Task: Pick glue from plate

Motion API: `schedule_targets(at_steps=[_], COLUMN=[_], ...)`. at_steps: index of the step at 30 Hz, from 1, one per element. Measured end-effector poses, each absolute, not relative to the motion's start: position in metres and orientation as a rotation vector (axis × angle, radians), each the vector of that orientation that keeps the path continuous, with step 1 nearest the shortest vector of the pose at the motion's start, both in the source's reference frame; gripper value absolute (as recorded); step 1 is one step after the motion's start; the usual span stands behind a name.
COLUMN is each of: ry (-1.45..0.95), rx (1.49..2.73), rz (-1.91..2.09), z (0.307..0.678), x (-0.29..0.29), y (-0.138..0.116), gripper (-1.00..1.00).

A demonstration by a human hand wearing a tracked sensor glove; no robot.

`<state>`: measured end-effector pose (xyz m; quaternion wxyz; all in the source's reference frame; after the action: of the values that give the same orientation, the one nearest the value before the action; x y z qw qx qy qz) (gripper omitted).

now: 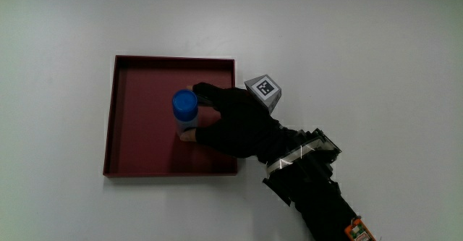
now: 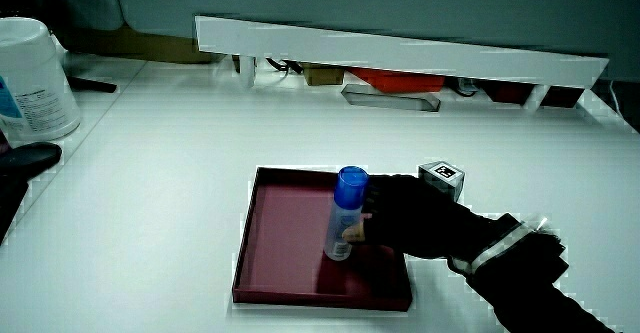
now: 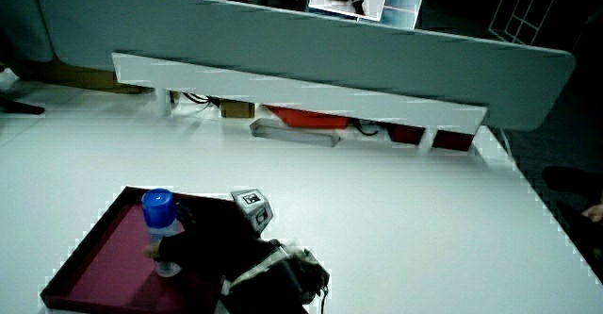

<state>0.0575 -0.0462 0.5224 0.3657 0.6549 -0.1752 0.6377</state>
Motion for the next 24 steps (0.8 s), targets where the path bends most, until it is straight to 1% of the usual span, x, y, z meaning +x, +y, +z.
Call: schedule_targets(at_steps=[5,8,9,19,21,24], ry=[-0.449,-0.453,-0.455,-0.502,-0.520,-0.534], rx=[1.724,1.729,1.711,1.806,1.813,1.792], rz=[1.674,1.684,1.696,1.690,1.698,1.747], z=[0.523,0.523,0.522,0.517,0.514,0.508], x=[0.057,0.057,0.056,0.056,0.056,0.060], y=[-0.045,-0.044,-0.044,-0.041,-0.041,-0.042], gripper=[0.48,0.59,0.63,1.00,1.00,1.00])
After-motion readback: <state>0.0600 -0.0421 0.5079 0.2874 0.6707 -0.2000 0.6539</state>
